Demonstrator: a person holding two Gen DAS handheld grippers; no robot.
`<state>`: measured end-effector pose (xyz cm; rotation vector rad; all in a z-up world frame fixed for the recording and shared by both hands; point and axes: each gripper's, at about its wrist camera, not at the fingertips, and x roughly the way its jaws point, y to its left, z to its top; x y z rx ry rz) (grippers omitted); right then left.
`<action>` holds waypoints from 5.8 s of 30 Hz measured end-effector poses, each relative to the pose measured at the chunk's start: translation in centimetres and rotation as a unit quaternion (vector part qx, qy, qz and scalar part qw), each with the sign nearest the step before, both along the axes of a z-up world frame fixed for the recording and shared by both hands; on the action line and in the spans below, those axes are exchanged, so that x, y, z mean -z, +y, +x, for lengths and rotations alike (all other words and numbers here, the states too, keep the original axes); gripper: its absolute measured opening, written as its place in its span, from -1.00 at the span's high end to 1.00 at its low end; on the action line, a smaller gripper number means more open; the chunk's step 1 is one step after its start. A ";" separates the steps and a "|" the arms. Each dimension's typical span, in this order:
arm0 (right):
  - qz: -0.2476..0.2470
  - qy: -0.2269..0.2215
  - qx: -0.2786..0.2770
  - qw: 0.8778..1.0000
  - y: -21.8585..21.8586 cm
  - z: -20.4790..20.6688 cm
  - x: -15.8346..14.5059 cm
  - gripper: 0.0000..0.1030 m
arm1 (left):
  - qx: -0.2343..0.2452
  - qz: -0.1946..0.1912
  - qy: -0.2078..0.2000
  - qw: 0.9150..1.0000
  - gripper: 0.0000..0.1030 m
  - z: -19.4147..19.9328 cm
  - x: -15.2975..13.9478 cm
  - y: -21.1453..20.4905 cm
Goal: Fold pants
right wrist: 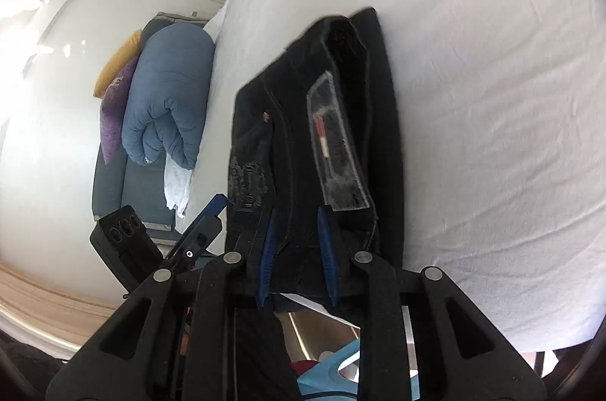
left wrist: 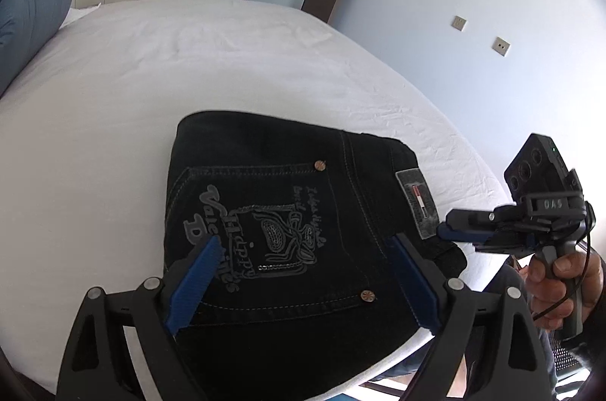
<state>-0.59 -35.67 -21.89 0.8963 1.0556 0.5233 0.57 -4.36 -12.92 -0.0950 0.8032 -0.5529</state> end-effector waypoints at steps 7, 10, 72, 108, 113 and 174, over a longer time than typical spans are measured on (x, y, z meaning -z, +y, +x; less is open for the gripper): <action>-0.024 -0.003 -0.035 0.999 2.0 0.8 -0.2 0.58 | 0.002 0.028 0.034 0.999 -0.78 -0.2 3.5 -0.2; -0.015 0.014 -0.013 1.000 1.6 0.2 2.1 0.57 | 0.003 0.035 0.036 0.999 -0.82 -0.3 3.0 -0.5; -0.218 -0.048 0.009 0.975 -1.1 18.6 -5.5 0.67 | 0.006 0.035 0.152 0.988 0.58 20.1 0.0 0.9; -0.438 -0.445 0.292 0.724 4.0 -10.1 -34.8 -1.00 | -0.282 0.151 -0.251 0.914 -1.00 -5.8 -24.0 3.1; -0.468 -0.345 0.240 0.777 4.9 -8.8 -30.8 -1.00 | -0.226 0.160 -0.127 0.952 -1.00 -4.4 -18.7 2.0; -0.461 -0.090 0.116 0.875 7.9 -4.1 -16.3 -1.00 | -0.197 0.178 0.043 0.963 -1.00 -3.1 -9.0 1.3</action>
